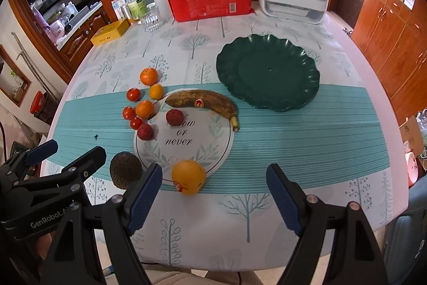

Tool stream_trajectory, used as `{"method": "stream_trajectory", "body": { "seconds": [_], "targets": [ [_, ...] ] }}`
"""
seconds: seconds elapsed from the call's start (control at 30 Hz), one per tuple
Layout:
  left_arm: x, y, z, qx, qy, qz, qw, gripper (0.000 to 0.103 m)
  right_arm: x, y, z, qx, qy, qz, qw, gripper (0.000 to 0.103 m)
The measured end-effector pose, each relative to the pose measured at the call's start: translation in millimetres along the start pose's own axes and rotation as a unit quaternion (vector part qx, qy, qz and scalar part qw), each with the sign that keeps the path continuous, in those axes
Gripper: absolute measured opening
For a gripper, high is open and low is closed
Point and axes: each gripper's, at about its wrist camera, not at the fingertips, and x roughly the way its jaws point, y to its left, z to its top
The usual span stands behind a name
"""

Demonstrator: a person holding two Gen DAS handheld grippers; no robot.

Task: Organize fruits
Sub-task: 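Grasp the dark avocado with the left tool while the right tool grasps the yellow grapefruit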

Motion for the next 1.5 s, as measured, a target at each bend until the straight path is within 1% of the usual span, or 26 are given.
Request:
{"method": "stream_trajectory", "body": {
  "seconds": [0.13, 0.3, 0.4, 0.53, 0.67, 0.87, 1.1, 1.3, 1.4, 1.47, 1.5],
  "targets": [
    [10.7, 6.2, -0.7, -0.004, 0.014, 0.002, 0.9999, 0.1, 13.0, -0.2, 1.0, 0.004, 0.02, 0.01, 1.0, 0.081],
    [30.7, 17.5, -2.7, -0.004, 0.034, 0.013, 0.9993, 0.1, 36.1, -0.8, 1.2, 0.003, 0.041, 0.011, 0.999, 0.081],
    [46.3, 26.0, -6.4, -0.002, 0.054, 0.015, 0.9984, 0.1, 53.1, 1.6, -0.7, -0.007, 0.059, 0.01, 0.998, 0.081],
    [66.8, 38.8, -13.3, -0.005, 0.081, -0.005, 0.9966, 0.1, 76.2, 4.2, -7.4, -0.017, 0.088, 0.017, 0.996, 0.081],
    [80.9, 46.0, -20.0, -0.008, 0.091, -0.016, 0.9957, 0.1, 92.4, 6.3, -14.2, -0.017, 0.109, 0.038, 0.993, 0.081],
    [107.6, 50.4, -24.1, -0.034, 0.115, -0.056, 0.9911, 0.1, 110.8, 10.2, -18.3, -0.02, 0.12, 0.055, 0.991, 0.081],
    [123.5, 48.6, -26.4, -0.045, 0.127, -0.064, 0.9887, 0.1, 123.3, 16.4, -22.6, -0.027, 0.132, 0.064, 0.989, 0.08],
    [136.9, 45.5, -24.3, -0.048, 0.131, -0.083, 0.9868, 0.1, 132.3, 22.6, -24.2, -0.04, 0.131, 0.056, 0.989, 0.072],
    [141.6, 42.2, -23.9, -0.045, 0.132, -0.09, 0.9861, 0.099, 136.2, 25.9, -27.3, -0.047, 0.132, 0.053, 0.989, 0.066],
    [144.3, 38.7, -23.8, -0.041, 0.135, -0.096, 0.9853, 0.098, 138.3, 27.3, -28.4, -0.048, 0.133, 0.053, 0.989, 0.059],
    [144.7, 38.0, -24.3, -0.039, 0.136, -0.099, 0.9849, 0.097, 139.7, 27.9, -28.7, -0.048, 0.134, 0.054, 0.988, 0.058]
  ]
}}
